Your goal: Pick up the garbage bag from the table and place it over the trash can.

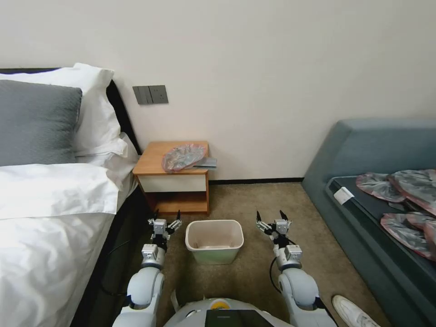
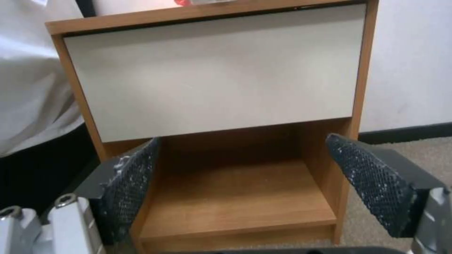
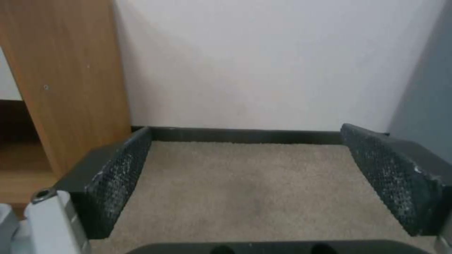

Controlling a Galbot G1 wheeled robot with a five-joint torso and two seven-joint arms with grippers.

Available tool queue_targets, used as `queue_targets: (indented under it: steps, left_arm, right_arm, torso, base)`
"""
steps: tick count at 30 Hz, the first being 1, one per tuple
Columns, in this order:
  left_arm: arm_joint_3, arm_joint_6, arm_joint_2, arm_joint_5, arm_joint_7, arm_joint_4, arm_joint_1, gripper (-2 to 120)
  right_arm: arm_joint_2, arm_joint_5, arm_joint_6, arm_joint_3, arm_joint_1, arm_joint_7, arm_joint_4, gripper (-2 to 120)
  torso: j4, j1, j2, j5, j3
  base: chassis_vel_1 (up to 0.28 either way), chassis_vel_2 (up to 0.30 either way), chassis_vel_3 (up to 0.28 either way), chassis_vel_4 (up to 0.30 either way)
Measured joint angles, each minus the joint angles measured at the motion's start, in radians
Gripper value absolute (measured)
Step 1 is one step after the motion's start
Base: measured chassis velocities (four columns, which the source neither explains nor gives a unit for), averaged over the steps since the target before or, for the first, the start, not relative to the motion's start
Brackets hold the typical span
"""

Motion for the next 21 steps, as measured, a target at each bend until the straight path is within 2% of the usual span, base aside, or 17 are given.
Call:
queue_targets:
  steps: [21]
  left_arm:
    - [0.000,0.000,0.000,0.000,0.000,0.000,0.000,91]
  right_arm:
    - [0.000,0.000,0.000,0.000,0.000,0.000,0.000,100]
  torso:
    - [0.0000,0.000,0.000,0.0000,0.000]
  base:
    - [0.000,0.000,0.000,0.000]
